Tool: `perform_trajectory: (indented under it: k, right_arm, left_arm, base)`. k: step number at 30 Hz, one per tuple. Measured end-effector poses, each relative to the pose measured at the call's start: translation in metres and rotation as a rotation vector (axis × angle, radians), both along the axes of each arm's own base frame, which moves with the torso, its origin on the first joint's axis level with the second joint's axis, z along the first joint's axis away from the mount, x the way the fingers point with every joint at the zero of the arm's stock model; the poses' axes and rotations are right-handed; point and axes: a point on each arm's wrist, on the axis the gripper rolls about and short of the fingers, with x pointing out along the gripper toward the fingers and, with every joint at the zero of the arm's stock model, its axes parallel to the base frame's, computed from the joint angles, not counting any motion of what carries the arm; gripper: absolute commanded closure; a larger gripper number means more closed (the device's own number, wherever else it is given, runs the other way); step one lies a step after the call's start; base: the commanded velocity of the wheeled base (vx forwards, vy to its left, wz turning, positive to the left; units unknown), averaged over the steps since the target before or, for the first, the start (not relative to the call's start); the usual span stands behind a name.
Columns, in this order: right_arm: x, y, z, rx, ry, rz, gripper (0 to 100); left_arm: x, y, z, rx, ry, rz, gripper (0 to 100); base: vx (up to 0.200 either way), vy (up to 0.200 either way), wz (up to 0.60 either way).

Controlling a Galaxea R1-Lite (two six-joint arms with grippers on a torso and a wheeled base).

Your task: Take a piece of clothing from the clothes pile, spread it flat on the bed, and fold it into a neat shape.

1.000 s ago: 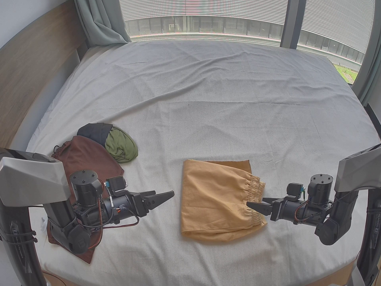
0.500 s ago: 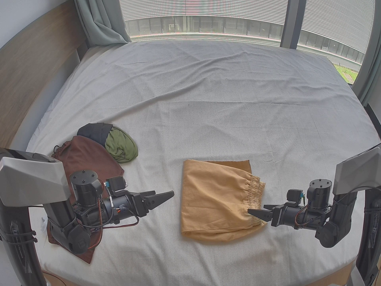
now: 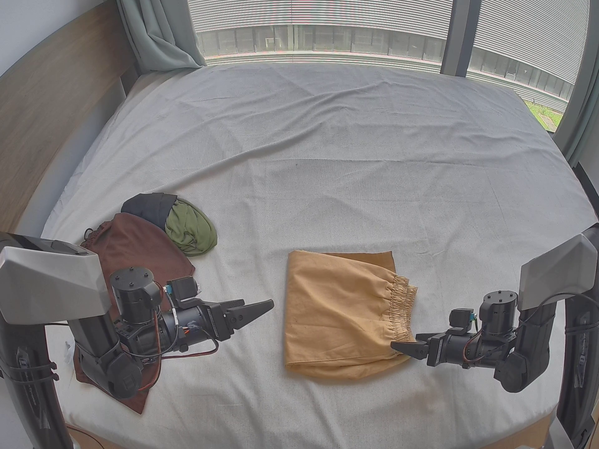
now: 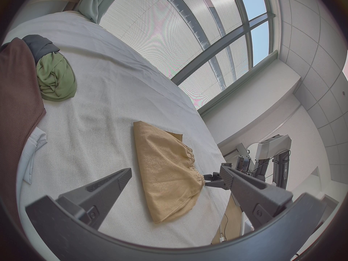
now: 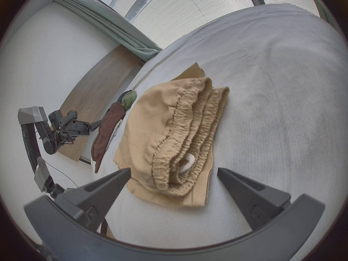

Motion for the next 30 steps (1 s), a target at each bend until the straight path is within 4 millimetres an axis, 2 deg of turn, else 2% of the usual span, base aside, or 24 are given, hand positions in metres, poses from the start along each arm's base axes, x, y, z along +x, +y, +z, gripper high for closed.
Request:
perform_trajectory:
  k: [12,21,30]
  right_arm:
    - [0.001,0.003,-0.016,0.028,0.079,-0.009,0]
    - [0.014,0.019,-0.015,0.158,0.152,-0.053,0]
    - [0.016,0.032,-0.013,0.178,0.148,-0.028,0]
  left_arm:
    - [0.000,0.000,0.000,0.000,0.000,0.000,0]
    - [0.000,0.000,0.000,0.000,0.000,0.001,0]
    - [0.000,0.000,0.000,0.000,0.000,0.001,0]
  base:
    - [0.000,0.000,0.00]
    - [0.000,0.000,0.00]
    - [0.000,0.000,0.00]
